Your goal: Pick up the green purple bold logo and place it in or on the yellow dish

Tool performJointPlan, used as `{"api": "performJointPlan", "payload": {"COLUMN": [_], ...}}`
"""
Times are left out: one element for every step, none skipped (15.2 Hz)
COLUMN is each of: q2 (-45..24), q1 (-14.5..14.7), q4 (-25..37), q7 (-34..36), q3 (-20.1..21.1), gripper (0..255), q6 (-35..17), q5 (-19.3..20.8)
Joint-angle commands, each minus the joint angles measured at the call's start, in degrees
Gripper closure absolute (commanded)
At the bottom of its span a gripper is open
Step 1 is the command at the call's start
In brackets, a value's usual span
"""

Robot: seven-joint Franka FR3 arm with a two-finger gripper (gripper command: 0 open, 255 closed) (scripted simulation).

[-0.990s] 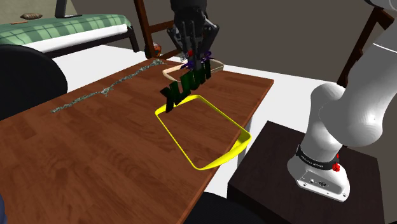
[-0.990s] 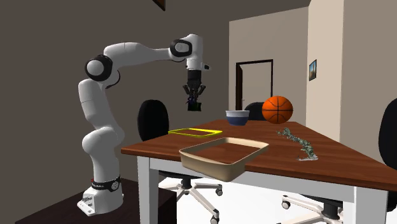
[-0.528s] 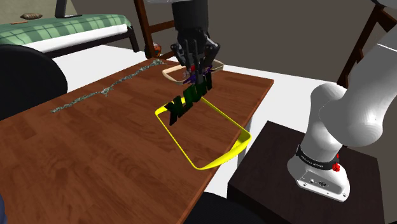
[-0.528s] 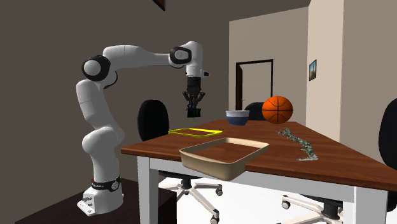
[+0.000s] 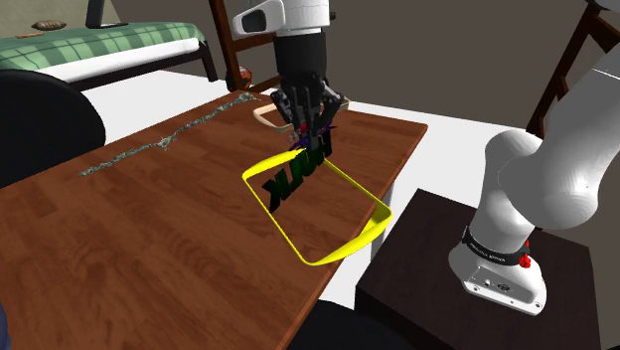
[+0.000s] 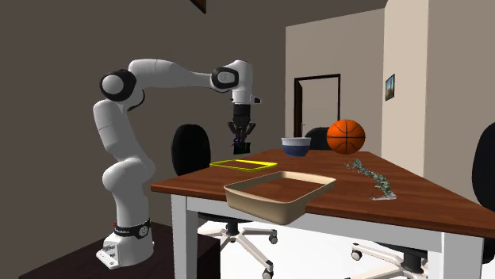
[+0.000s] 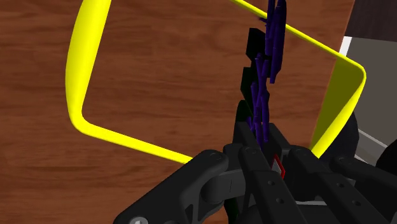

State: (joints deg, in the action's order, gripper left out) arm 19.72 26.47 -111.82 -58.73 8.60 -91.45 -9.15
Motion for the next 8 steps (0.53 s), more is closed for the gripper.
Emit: {"api": "performJointPlan", "payload": {"q2": [0.03,0.03,0.03,0.03,0.03,0.03,0.03,0.03], "q1": [0.01,0.01,0.01,0.01,0.01,0.01,0.01,0.01], "q4": [-0.27,-0.27,-0.27,-0.27,-0.27,-0.27,-0.27,-0.27], "q7": [0.0,0.0,0.0,0.0,0.0,0.0,0.0,0.0], "q3": [0.03,0.03,0.03,0.03,0.03,0.03,0.03,0.03], "gripper": [255,255,255,255,255,255,0,0], "q6": [-0.27,-0.27,-0.27,-0.27,-0.27,-0.27,-0.27,-0.27], "q5": [-0.01,-0.01,-0.01,-0.01,-0.01,-0.01,-0.01,-0.01]}}
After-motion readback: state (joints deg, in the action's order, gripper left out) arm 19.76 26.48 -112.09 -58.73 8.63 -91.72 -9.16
